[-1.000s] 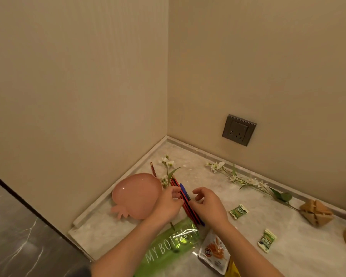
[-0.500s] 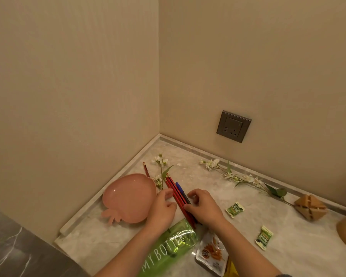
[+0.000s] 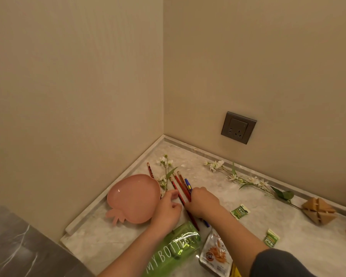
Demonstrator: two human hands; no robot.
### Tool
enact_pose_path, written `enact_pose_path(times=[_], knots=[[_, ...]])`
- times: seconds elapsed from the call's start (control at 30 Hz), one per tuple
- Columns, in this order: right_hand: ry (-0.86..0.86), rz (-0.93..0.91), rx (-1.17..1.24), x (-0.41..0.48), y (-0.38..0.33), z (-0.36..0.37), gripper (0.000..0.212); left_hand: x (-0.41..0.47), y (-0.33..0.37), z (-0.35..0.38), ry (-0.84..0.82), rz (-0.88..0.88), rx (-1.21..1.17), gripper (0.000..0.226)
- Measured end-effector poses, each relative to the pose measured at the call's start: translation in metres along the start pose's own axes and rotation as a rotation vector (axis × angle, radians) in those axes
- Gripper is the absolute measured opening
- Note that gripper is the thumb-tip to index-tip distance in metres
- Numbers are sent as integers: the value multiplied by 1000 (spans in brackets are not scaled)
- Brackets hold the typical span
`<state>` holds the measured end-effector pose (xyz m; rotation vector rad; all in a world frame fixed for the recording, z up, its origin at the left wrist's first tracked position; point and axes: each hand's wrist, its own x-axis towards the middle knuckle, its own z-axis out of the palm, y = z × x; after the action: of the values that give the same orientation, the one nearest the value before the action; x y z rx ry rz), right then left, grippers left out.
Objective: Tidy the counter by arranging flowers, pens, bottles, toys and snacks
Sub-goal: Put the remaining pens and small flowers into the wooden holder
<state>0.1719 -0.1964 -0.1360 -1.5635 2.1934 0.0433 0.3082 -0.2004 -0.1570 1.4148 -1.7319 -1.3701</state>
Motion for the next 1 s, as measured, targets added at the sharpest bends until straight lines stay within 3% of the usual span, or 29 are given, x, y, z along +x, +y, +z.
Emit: enact_pose_path(times=[0.2, 0.37, 0.47, 0.6, 0.73, 0.87, 1.0], knots=[[-70, -44, 64, 8, 10, -1, 23, 5, -2, 3, -13, -18, 31, 45], [-53, -1, 171, 10, 11, 2, 40, 9, -2, 5, -34, -57, -3, 46], [-56, -16, 332, 4, 18, -7, 29, 13, 4, 5, -50, -80, -17, 43], [-79, 40, 795, -21, 29, -28, 25, 19, 28, 8, -53, -56, -1, 34], [-90, -1, 1055, -59, 38, -46, 23, 20, 73, 21, -156, -32, -91, 20], [-72, -98, 1196, -91, 50, -60, 23, 18, 111, 40, -230, 5, -171, 27], [-18, -43, 1156, -117, 75, -73, 36, 9, 133, 71, -310, 53, -169, 26]])
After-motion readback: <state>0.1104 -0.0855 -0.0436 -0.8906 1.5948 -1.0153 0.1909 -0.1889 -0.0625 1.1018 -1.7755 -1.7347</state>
